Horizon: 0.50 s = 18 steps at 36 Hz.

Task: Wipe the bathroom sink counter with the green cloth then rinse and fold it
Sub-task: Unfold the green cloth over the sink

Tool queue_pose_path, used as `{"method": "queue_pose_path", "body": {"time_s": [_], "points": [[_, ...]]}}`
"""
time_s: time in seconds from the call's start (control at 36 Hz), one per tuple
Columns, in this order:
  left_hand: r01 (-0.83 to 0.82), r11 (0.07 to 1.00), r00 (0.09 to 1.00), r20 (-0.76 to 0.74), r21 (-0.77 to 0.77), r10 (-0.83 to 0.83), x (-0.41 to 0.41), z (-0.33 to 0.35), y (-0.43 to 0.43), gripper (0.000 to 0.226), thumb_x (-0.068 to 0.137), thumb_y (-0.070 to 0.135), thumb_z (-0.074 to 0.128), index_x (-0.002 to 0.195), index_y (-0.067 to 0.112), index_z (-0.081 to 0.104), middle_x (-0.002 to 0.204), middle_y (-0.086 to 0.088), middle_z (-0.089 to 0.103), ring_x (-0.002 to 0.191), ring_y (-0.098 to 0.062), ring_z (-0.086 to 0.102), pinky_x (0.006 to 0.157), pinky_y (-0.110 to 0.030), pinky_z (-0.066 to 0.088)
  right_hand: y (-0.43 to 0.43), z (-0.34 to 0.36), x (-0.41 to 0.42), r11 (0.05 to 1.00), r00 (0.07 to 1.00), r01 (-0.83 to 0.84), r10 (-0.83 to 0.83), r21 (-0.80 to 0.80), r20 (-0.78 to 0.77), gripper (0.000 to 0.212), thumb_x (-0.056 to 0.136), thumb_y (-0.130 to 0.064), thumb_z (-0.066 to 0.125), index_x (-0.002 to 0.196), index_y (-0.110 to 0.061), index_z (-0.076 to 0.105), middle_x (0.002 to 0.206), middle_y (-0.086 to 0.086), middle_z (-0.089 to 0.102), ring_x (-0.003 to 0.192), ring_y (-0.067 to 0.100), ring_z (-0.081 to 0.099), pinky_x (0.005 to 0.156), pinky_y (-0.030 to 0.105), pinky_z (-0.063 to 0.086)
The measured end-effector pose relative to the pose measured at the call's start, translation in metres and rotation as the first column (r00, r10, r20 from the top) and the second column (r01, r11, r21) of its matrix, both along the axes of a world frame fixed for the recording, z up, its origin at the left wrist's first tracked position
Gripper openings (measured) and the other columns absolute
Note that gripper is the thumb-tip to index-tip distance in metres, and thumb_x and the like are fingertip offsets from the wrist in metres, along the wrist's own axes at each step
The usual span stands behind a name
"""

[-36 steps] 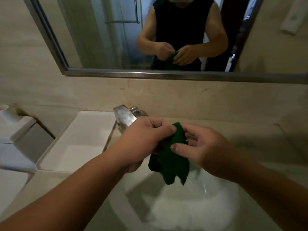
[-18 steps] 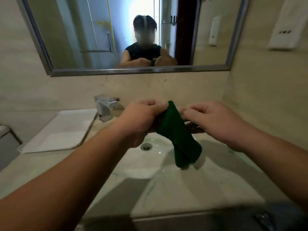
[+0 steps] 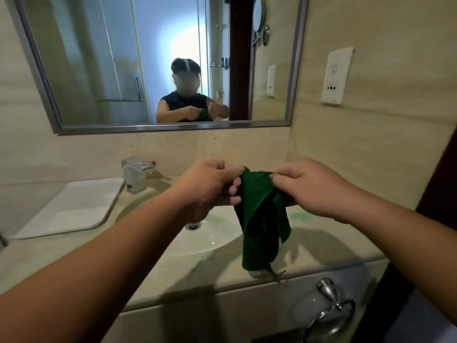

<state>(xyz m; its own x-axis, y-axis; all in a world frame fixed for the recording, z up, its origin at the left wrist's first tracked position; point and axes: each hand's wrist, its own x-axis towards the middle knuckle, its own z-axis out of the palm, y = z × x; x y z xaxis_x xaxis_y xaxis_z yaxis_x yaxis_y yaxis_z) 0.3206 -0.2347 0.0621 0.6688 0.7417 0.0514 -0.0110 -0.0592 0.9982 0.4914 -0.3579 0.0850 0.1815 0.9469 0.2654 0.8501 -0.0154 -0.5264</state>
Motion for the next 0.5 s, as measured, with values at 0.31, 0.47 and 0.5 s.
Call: {"method": "queue_pose_path", "body": {"time_s": [0.31, 0.47, 0.5], "points": [[0.312, 0.894, 0.909, -0.375, 0.323, -0.182, 0.01, 0.005, -0.026, 0.073, 0.074, 0.058, 0.087, 0.136, 0.033, 0.058, 0.119, 0.006, 0.072, 0.106, -0.014, 0.072, 0.095, -0.041, 0.06, -0.006, 0.035, 0.003, 0.988, 0.993, 0.092, -0.1, 0.124, 0.058, 0.038, 0.104, -0.032, 0.051, 0.087, -0.002, 0.067, 0.078, 0.018, 0.065, 0.066, 0.027, 0.056, 0.062, 0.044, 0.046], [0.339, 0.873, 0.869, -0.472, 0.351, -0.148, 0.026, -0.018, -0.028, 0.028, 0.092, 0.024, 0.078, 0.12, 0.025, 0.071, 0.104, 0.004, 0.079, 0.092, -0.014, 0.076, 0.087, -0.035, 0.061, -0.022, 0.068, 0.011, 0.999, 0.836, 0.007, 0.018, 0.043, -0.549, 0.031, 0.099, -0.022, 0.061, 0.097, 0.009, 0.067, 0.08, 0.016, 0.059, 0.067, 0.028, 0.06, 0.06, 0.036, 0.05], [0.341, 0.887, 0.871, -0.461, 0.312, -0.172, 0.026, -0.021, -0.024, 0.017, 0.096, 0.021, 0.074, 0.112, 0.022, 0.073, 0.098, 0.0, 0.08, 0.085, -0.015, 0.075, 0.078, -0.033, 0.06, -0.025, 0.073, 0.017, 0.999, 0.766, -0.016, 0.034, 0.035, -0.642, 0.028, 0.098, -0.023, 0.061, 0.092, 0.002, 0.07, 0.076, 0.014, 0.059, 0.063, 0.027, 0.06, 0.059, 0.035, 0.052]]}}
